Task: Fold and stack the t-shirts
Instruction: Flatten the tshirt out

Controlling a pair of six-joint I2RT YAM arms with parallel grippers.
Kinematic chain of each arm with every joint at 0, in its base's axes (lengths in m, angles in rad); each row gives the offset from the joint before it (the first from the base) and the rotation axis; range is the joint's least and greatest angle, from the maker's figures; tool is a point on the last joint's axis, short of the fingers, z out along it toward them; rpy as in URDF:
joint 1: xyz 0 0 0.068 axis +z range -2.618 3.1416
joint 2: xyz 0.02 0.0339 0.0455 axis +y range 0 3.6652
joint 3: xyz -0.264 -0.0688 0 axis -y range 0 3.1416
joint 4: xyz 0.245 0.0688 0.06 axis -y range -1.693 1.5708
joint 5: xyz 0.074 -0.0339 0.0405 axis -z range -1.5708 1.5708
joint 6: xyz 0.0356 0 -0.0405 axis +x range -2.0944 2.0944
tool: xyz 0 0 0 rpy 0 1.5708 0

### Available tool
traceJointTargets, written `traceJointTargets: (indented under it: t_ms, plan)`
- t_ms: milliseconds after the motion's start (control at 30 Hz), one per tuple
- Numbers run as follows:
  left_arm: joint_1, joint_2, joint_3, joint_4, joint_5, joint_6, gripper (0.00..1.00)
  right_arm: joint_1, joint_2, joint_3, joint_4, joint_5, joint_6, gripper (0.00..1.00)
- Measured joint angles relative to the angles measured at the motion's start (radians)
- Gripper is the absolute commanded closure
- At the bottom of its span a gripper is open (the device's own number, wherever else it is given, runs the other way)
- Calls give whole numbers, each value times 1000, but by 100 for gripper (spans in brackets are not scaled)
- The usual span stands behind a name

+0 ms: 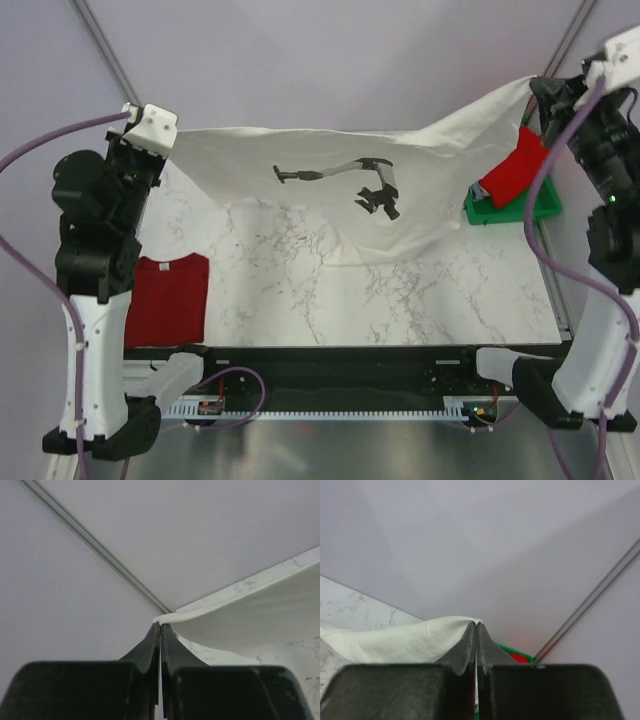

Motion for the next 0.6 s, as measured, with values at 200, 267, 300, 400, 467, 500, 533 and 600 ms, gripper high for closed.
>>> traceJointTargets:
  t_ms: [200, 267, 300, 400, 467, 500, 533, 600]
  plan:
    - [0, -187, -3, -29, 10, 1, 98, 2, -194, 5, -39, 74, -6, 100]
    - [0, -239, 9, -43, 19, 6, 98, 2, -229, 28, -63, 100, -6, 100]
    - [0, -258, 21, -47, 22, 10, 98, 2, -237, 43, -72, 113, -6, 100]
    - [0, -282, 61, -50, 26, 18, 98, 2, -249, 90, -106, 151, -7, 100]
    - [0, -285, 87, -54, 27, 24, 98, 2, -251, 124, -124, 174, -7, 100]
    - [0, -284, 98, -58, 27, 28, 98, 2, -251, 139, -130, 185, -7, 100]
    - [0, -283, 106, -62, 28, 34, 98, 2, -250, 155, -135, 196, -8, 100]
    - [0, -280, 121, -72, 34, 41, 98, 2, -245, 187, -139, 212, -11, 100]
